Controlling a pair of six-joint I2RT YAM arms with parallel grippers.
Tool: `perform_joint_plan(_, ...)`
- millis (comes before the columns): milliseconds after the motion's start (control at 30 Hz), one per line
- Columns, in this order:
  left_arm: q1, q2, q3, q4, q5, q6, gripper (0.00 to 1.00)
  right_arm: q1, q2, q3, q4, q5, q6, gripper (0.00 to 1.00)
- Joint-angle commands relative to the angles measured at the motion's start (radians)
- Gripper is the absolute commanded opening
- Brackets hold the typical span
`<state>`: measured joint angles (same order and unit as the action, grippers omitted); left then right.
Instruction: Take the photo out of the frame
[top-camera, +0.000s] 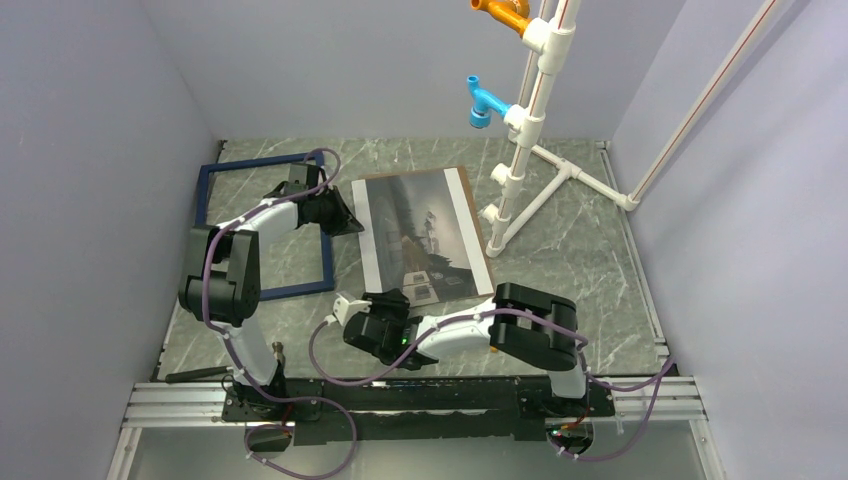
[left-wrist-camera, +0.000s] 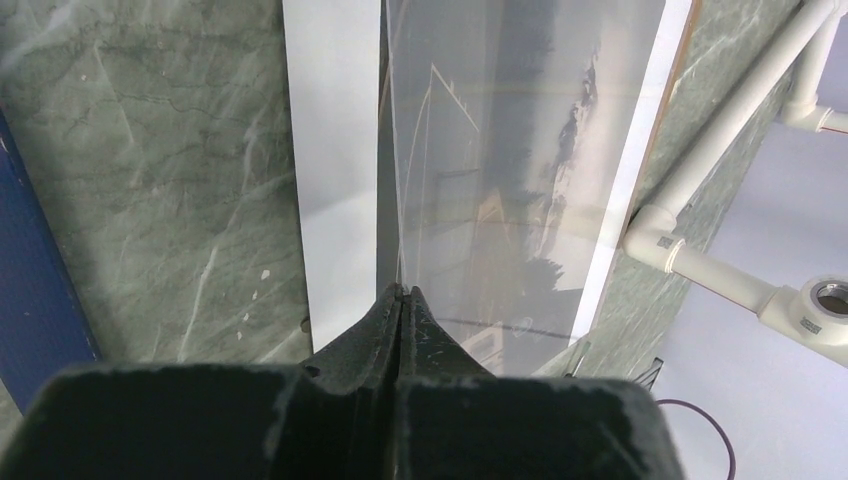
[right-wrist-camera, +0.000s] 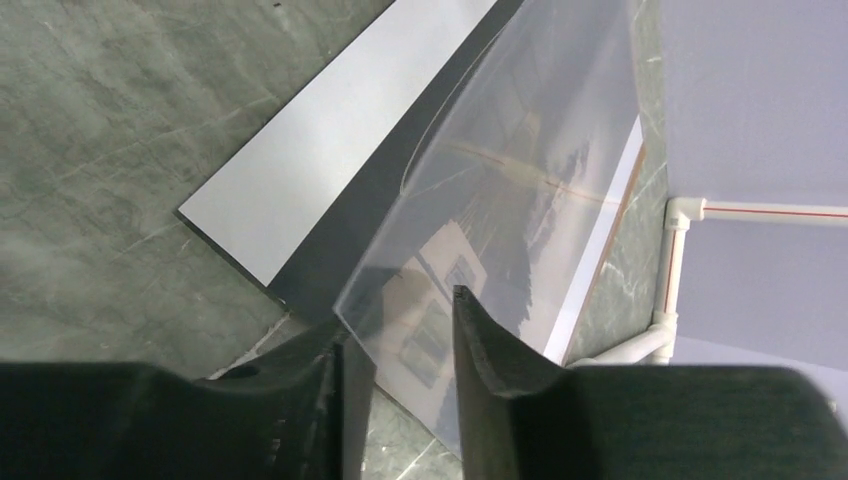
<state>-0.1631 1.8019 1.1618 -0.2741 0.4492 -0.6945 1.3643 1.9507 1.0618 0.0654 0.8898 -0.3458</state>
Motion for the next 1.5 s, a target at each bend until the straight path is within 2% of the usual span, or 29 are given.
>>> perform_joint_plan(0,-0.007,-0.048,0.03,0.02,0.063,-0.009,0.1,0.0,-0.006,0.035,0.058,0.042,-0.033,0.27)
perform_joint_plan(133,0.002,-0.104,0.009,0.012,0.053,0.008,0.39,-0.004,-0.033,0.026,0.069,0.037,-0.024,0.09)
perform_joint_plan(200,0.013,-0.146,-0.011,0.015,0.062,0.012,0.5,-0.008,-0.043,0.025,0.072,0.04,-0.018,0.0)
perform_joint_plan(267,0.027,-0.209,-0.039,0.015,0.071,0.017,0.62,-0.014,-0.054,0.027,0.07,0.045,-0.006,0.0)
perform_joint_plan(333,0.045,-0.276,-0.074,0.009,0.076,0.026,0.93,-0.019,-0.073,0.026,0.064,0.047,0.013,0.0)
perform_joint_plan(367,0.056,-0.317,-0.098,0.013,0.081,0.03,0.99,-0.022,-0.087,0.024,0.061,0.041,0.022,0.0)
perform_joint_plan(600,0.121,-0.635,-0.336,0.003,0.068,0.053,0.98,-0.049,-0.238,-0.012,0.042,0.006,0.127,0.0)
perform_joint_plan(733,0.123,-0.837,-0.512,0.053,0.042,-0.007,0.88,-0.079,-0.352,-0.068,0.076,-0.047,0.193,0.0)
perform_joint_plan(833,0.122,-0.902,-0.634,0.162,0.076,-0.056,0.8,-0.116,-0.42,-0.092,0.075,-0.089,0.236,0.0)
perform_joint_plan(1033,0.065,-0.777,-0.686,0.306,0.126,-0.094,0.88,-0.212,-0.527,-0.132,0.063,-0.212,0.332,0.0)
perform_joint_plan(1233,-0.045,-0.601,-0.657,0.395,0.063,-0.1,0.85,-0.261,-0.572,-0.151,0.051,-0.253,0.375,0.0)
perform_joint_plan(1467,-0.091,-0.45,-0.652,0.462,0.001,-0.116,0.83,-0.264,-0.579,-0.158,0.048,-0.263,0.385,0.0)
